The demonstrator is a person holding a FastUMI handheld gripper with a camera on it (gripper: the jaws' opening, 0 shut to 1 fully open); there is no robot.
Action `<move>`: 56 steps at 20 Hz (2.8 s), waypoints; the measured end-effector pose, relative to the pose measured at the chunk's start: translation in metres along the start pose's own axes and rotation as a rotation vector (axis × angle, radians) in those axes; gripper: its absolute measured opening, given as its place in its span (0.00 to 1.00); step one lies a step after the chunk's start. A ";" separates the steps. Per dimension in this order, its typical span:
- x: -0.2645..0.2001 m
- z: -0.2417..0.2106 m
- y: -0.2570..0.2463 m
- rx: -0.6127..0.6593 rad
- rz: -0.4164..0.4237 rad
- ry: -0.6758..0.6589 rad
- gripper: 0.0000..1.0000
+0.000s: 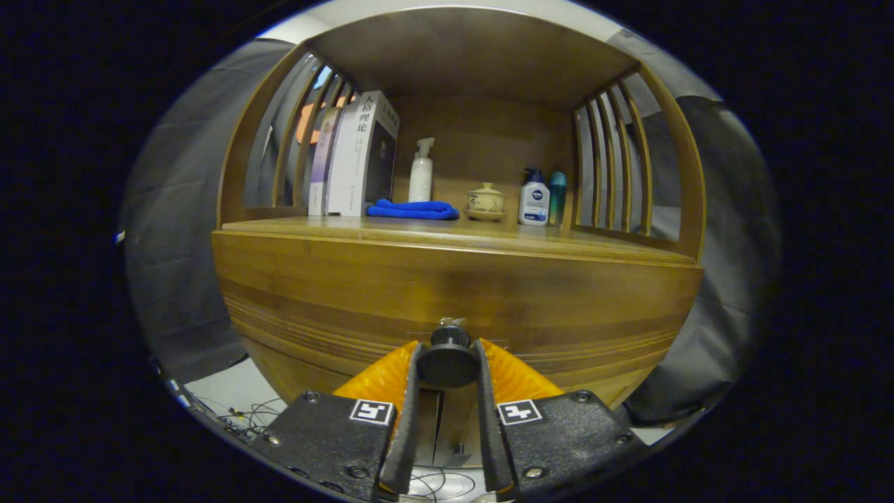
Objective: Pull open the drawer, take out the items inside it, and place them on the countertop above the cabinet.
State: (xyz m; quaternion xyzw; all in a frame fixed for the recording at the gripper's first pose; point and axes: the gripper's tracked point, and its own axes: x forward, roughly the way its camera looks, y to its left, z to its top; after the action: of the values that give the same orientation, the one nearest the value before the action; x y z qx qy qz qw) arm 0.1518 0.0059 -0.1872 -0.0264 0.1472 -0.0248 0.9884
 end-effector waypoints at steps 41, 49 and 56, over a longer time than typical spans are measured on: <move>-0.155 -0.047 0.007 0.076 0.057 -0.002 0.41; -0.168 -0.015 -0.002 0.019 0.015 -0.129 0.77; -0.202 0.067 0.005 -0.022 0.098 -0.362 1.00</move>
State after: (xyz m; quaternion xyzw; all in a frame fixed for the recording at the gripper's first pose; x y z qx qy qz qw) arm -0.0216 0.0256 -0.0648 -0.0339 -0.0318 0.0302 0.9985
